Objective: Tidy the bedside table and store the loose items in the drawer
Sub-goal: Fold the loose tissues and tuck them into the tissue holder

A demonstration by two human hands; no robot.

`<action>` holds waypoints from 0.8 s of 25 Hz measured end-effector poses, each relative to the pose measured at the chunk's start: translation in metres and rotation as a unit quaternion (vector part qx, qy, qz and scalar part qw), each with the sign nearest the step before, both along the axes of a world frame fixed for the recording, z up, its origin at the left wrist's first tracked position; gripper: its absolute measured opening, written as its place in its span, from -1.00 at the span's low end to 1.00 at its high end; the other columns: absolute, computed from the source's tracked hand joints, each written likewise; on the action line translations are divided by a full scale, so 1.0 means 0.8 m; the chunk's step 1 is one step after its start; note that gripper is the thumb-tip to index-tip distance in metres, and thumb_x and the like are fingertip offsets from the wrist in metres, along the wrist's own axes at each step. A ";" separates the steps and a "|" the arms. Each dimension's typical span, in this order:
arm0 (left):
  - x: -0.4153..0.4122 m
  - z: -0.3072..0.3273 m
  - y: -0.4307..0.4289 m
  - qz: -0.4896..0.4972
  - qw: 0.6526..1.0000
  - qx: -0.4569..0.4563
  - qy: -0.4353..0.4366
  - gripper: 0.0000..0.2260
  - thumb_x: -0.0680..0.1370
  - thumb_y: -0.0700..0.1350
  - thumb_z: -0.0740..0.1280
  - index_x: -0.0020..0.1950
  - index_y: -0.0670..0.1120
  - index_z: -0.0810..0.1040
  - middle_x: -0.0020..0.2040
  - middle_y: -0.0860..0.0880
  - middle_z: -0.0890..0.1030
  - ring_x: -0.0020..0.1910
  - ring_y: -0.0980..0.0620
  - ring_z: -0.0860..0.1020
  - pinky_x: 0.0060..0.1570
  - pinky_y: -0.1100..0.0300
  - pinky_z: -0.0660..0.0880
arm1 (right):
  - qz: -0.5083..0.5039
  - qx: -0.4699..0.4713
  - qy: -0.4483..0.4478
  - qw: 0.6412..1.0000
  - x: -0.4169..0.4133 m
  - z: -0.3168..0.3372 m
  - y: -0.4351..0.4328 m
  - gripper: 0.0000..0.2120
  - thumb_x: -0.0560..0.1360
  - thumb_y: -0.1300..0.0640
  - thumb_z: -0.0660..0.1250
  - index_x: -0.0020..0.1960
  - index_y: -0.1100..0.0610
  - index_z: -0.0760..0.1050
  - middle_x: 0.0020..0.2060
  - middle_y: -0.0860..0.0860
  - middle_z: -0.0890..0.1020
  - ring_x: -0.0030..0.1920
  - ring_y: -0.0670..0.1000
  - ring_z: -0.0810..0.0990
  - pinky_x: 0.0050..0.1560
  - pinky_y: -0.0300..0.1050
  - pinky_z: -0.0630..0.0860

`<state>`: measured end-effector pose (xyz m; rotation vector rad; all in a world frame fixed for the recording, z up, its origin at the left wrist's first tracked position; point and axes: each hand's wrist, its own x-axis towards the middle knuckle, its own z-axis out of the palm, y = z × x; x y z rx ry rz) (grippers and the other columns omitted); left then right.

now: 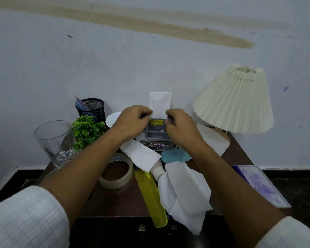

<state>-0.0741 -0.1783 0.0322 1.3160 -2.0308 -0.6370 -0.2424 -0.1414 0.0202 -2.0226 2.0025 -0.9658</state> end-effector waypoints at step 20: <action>0.034 0.014 0.080 0.062 0.993 0.054 0.090 -0.71 0.65 -0.09 0.27 0.34 -0.06 0.60 0.37 -0.01 0.57 0.34 0.03 0.50 0.34 0.11 0.41 | 0.024 0.005 0.003 1.000 0.030 0.025 0.065 -0.75 0.54 0.20 0.29 0.19 0.12 0.61 0.07 0.07 0.66 0.05 0.07 0.61 0.06 0.04 0.61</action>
